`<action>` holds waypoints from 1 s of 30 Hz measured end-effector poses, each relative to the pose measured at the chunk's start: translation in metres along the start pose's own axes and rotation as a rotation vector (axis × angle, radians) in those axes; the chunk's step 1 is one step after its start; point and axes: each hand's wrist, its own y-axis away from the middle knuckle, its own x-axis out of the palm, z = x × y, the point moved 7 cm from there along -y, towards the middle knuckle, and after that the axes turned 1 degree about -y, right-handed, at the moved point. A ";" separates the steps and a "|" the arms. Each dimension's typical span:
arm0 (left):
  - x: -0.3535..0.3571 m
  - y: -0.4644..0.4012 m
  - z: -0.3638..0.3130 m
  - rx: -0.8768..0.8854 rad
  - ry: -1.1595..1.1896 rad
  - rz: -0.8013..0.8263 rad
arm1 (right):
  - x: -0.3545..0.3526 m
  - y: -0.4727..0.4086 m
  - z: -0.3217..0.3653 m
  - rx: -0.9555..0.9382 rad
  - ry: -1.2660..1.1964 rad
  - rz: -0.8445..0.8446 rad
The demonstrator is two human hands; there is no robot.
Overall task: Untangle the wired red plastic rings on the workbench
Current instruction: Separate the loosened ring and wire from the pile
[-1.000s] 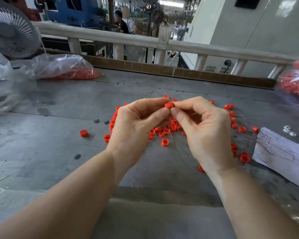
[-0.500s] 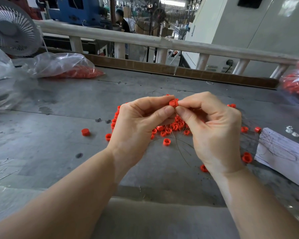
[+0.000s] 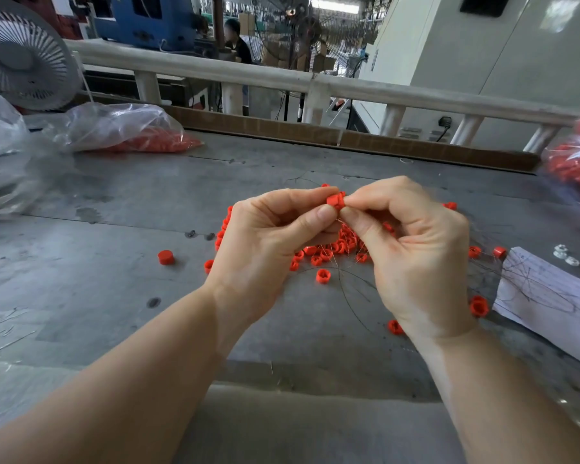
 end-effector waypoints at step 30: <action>0.002 0.001 0.016 -0.207 -0.008 -0.012 | 0.005 0.003 -0.007 -0.023 0.288 0.084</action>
